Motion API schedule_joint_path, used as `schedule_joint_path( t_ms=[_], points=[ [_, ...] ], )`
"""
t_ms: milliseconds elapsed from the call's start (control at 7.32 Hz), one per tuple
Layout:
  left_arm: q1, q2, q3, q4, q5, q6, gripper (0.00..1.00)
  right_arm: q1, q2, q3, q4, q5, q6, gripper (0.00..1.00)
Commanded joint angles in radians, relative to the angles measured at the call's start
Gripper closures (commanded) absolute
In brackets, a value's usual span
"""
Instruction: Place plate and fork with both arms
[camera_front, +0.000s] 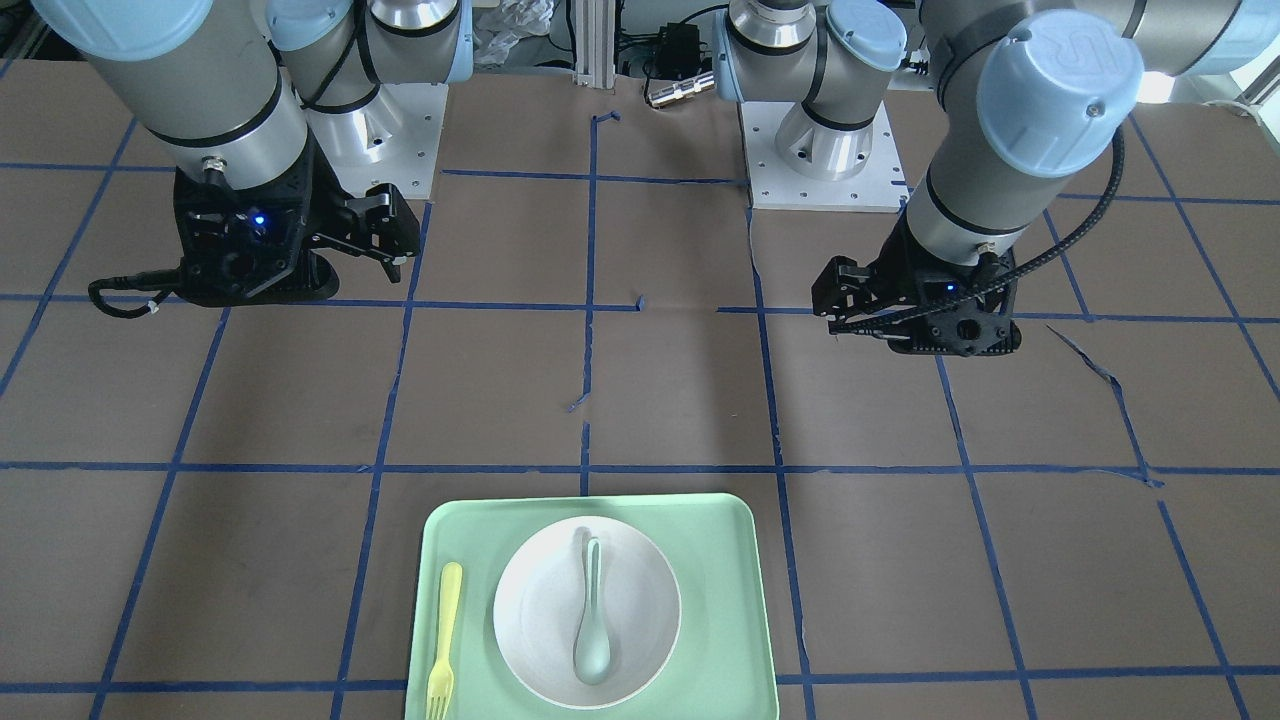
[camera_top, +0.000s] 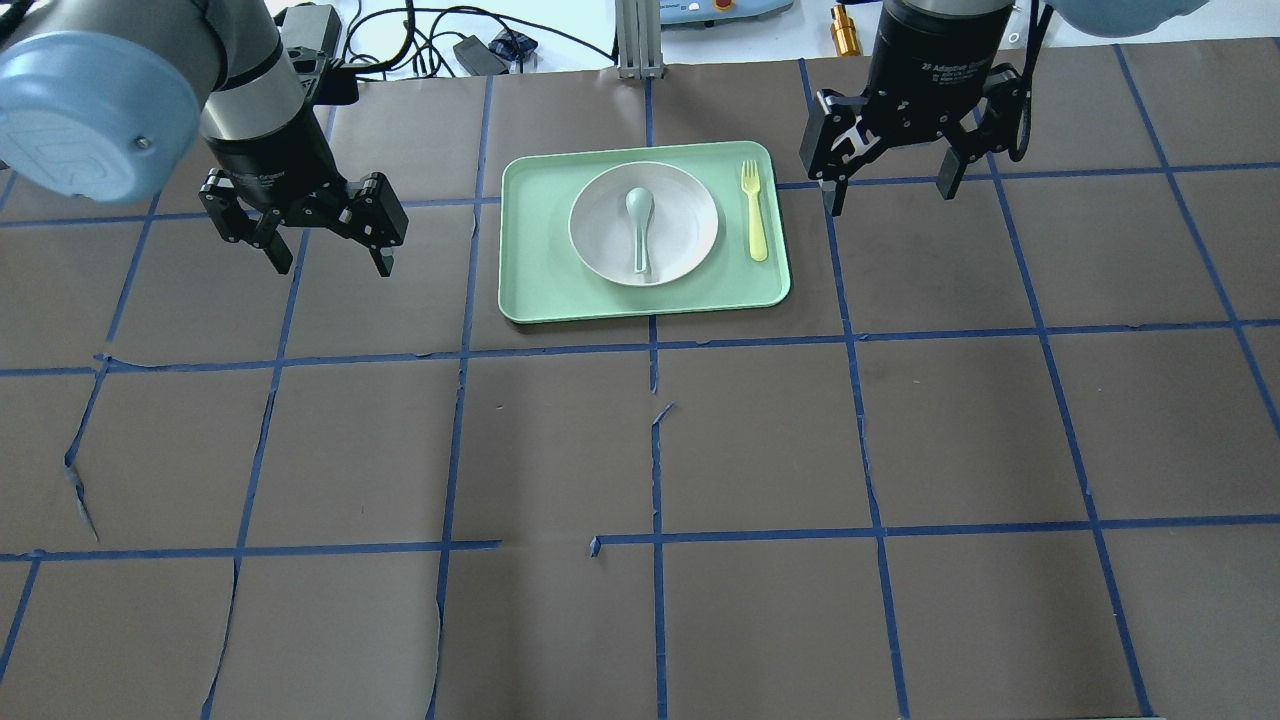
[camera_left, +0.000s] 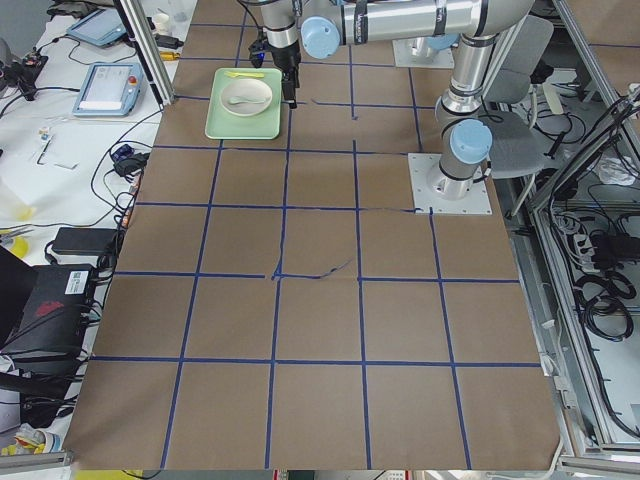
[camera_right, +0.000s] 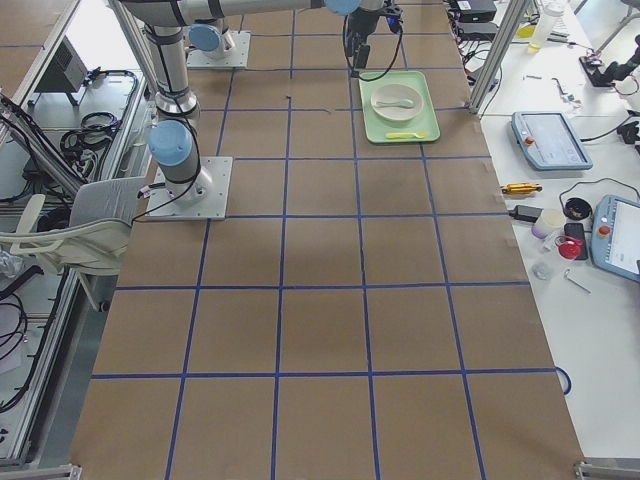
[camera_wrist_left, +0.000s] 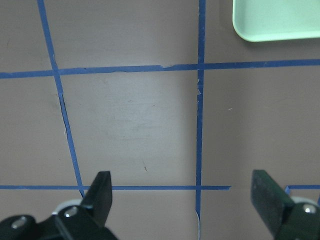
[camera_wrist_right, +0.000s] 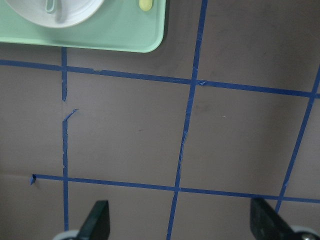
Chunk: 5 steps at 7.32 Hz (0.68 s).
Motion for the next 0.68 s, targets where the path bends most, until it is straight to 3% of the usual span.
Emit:
schedule_joint_path(
  t_ms=[0, 547],
  points=[
    [0.000, 0.016, 0.000, -0.030, 0.003, -0.011, 0.00, 0.003, -0.003, 0.000, -0.005, 0.005, 0.003, 0.00],
    [-0.002, 0.036, -0.008, -0.045, 0.022, -0.024, 0.00, 0.012, -0.003, 0.000, 0.004, 0.003, 0.003, 0.00]
  ],
)
